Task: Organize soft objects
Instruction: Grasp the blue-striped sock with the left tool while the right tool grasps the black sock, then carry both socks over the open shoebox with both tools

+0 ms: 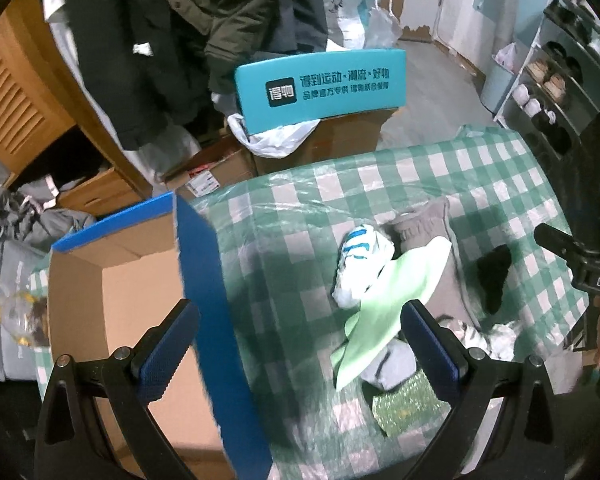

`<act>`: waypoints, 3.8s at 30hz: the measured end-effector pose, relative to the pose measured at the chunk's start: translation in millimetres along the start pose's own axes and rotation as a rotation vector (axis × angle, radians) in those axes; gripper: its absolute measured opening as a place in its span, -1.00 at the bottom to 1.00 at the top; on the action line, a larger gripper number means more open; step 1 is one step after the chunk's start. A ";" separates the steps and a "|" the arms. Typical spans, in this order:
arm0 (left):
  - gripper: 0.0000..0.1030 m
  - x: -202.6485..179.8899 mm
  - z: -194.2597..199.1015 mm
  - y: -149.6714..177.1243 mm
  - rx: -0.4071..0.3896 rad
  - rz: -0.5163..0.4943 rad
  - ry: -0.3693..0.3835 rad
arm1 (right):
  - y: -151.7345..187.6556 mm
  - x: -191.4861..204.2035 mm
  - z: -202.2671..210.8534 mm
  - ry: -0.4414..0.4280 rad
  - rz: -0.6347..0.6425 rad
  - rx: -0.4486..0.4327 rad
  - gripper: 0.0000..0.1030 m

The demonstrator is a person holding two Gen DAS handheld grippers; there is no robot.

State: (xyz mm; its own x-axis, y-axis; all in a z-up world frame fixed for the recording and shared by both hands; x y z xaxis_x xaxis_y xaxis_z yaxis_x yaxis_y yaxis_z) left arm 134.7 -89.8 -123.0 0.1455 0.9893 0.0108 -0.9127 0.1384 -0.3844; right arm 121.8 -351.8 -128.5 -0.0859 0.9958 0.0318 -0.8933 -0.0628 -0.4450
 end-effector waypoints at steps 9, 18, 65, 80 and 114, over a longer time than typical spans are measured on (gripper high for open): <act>0.98 -7.6 -42.9 -4.0 0.056 0.013 0.033 | 6.5 -5.6 -20.6 0.001 -0.009 0.049 0.96; 0.98 -16.6 -79.1 -8.4 0.095 -0.004 0.009 | 22.1 -16.0 -49.7 0.024 -0.021 0.126 0.96; -0.13 -43.5 -155.3 -5.1 0.236 0.003 0.112 | 59.2 -12.8 -105.9 -0.002 0.002 0.289 -0.29; -0.17 -32.0 -117.6 -16.8 0.141 -0.009 0.101 | 37.4 -4.4 -77.1 -0.011 0.014 0.206 -0.30; -0.17 -19.3 1.1 20.1 0.027 -0.026 0.129 | 14.6 52.6 25.7 -0.106 0.102 0.026 -0.30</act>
State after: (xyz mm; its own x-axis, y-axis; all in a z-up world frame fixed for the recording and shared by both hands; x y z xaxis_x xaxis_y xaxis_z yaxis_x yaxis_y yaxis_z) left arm 113.1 -106.1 -129.9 0.2154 0.9715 -0.0989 -0.9177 0.1667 -0.3606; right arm 92.9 -302.0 -110.3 -0.2213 0.9717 0.0823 -0.8887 -0.1662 -0.4273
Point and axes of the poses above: each gripper's, at about its wrist camera, not at the fingertips, and z roughly against the way its jaws point, x to its left, y to its underside, the point moved 8 cm from there along -z, roughly the way its jaws point, and after that the axes turned 8 degrees about z, right-handed, at the moved point
